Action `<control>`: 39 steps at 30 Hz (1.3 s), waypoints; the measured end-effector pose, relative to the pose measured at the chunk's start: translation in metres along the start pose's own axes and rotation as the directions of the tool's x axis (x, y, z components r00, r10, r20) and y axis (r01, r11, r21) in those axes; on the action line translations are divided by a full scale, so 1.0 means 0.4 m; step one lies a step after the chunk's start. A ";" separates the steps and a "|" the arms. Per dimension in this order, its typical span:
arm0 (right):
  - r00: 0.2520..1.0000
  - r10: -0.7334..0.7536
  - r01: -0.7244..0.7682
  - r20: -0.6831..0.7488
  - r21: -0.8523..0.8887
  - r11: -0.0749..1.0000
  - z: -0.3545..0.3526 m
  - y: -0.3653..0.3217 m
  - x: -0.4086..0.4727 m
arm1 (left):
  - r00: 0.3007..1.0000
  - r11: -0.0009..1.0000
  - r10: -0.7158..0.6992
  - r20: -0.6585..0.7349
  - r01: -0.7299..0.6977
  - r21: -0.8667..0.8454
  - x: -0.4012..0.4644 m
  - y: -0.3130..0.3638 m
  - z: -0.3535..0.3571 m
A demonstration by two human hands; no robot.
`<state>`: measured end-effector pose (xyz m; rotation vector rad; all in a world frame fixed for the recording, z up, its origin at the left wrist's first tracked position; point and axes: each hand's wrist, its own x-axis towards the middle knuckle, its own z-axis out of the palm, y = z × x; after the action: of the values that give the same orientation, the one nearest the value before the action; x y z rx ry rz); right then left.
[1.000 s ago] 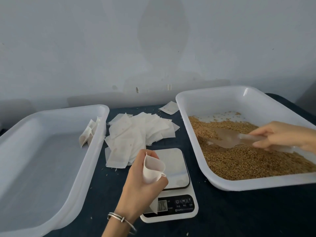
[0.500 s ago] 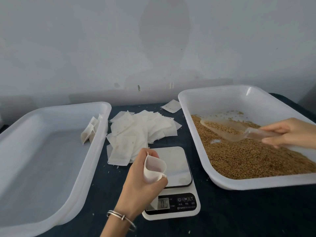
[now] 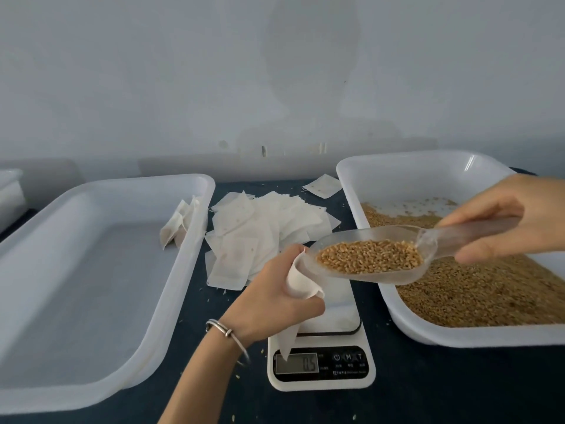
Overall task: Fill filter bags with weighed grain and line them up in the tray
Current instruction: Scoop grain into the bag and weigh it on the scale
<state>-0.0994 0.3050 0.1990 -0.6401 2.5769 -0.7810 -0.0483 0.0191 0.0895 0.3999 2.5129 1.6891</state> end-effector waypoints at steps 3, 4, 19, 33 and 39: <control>1.000 -0.026 0.027 0.016 -0.050 0.998 -0.003 -0.009 0.013 | 0.998 1.000 0.004 0.071 -0.005 0.018 0.000 0.003 -0.009; 0.999 -0.028 0.030 0.028 -0.071 0.997 -0.004 -0.012 0.016 | 0.996 1.000 0.003 0.094 -0.004 0.010 -0.001 0.003 -0.011; 0.991 -0.132 0.134 0.032 -0.386 0.913 -0.045 -0.061 0.058 | 0.996 0.983 -0.050 0.070 0.037 0.179 0.018 -0.016 0.004; 0.986 -0.135 0.166 0.099 -0.475 0.864 -0.010 -0.072 0.129 | 0.999 0.969 -0.041 -0.036 0.049 0.244 0.055 -0.069 0.016; 0.988 -0.093 0.145 0.125 -0.516 0.844 0.002 -0.072 0.139 | 0.998 0.954 -0.050 -0.043 0.061 0.293 0.059 -0.085 0.026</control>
<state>-0.1359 0.2543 0.2035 -0.9760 2.6828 -0.0513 -0.0745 0.0225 0.0560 0.3187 2.7801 1.3139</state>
